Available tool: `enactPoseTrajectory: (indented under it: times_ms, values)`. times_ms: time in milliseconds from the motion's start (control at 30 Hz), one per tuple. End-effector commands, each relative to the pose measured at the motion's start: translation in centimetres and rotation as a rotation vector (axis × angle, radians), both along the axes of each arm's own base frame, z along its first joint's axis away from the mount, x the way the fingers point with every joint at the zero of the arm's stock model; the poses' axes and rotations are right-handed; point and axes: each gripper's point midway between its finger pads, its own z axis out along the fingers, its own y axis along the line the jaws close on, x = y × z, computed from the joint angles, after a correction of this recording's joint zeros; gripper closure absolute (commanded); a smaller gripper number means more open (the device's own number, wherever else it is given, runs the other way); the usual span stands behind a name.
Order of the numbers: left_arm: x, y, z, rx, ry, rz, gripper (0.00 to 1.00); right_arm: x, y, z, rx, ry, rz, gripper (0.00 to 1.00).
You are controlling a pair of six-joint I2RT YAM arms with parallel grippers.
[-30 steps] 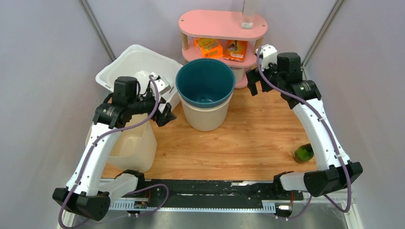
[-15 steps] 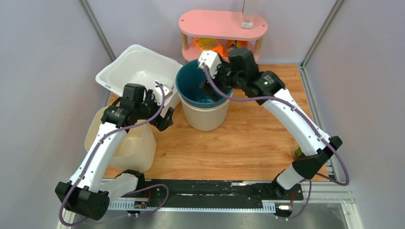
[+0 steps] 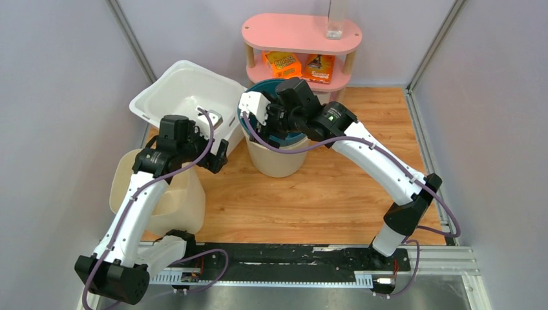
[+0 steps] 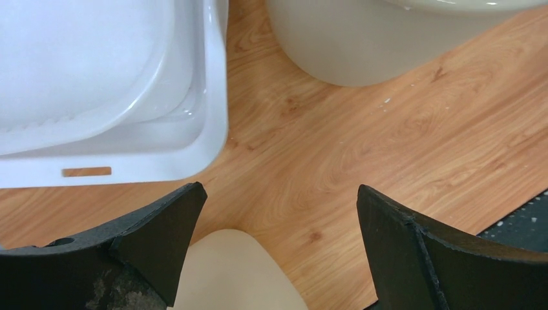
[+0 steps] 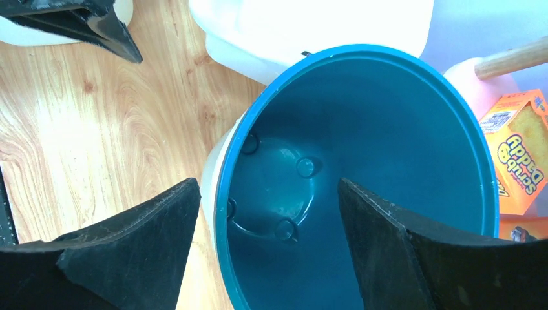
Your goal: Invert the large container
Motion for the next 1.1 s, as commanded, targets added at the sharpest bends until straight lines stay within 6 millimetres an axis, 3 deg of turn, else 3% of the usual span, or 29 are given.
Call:
enactPoseTrajectory:
  times_ms: [0, 200, 333, 533, 767, 833, 900, 967, 1067]
  values:
    - [-0.7, -1.9, 2.8, -0.157, 0.018, 0.009, 0.00, -0.4, 0.3, 2.3, 0.031, -0.038, 0.013, 0.17]
    - [0.8, -4.6, 6.8, -0.360, 0.001, 0.012, 0.00, -1.3, 0.2, -0.8, -0.050, 0.058, 0.026, 0.28]
    - [2.0, -5.8, 7.4, -0.486, 0.052, 0.077, 0.00, -0.7, 0.0, -3.2, -0.111, 0.081, -0.002, 0.32]
    - [2.8, -7.8, 5.6, -0.642, 0.191, 0.123, 0.00, 0.2, 1.1, -3.8, -0.123, 0.110, -0.014, 0.45]
    - [4.4, -8.7, 3.9, -0.708, 0.199, 0.122, 0.00, 0.3, 2.4, -1.9, -0.109, 0.121, 0.003, 0.68]
    - [4.8, -8.9, 3.8, -0.728, 0.200, 0.126, 0.00, 0.0, 2.6, -1.1, -0.093, 0.124, -0.004, 0.69]
    - [5.0, -9.1, 3.6, -0.751, 0.201, 0.127, 0.00, -0.2, 2.5, -0.6, -0.079, 0.131, -0.016, 0.62]
    - [5.2, -9.3, 3.4, -0.776, 0.203, 0.126, 0.00, -0.4, 2.4, -0.9, -0.090, 0.136, -0.027, 0.52]
    - [5.5, -9.5, 2.9, -0.802, 0.211, 0.135, 0.00, -0.3, 1.9, -2.0, -0.125, 0.142, -0.041, 0.54]
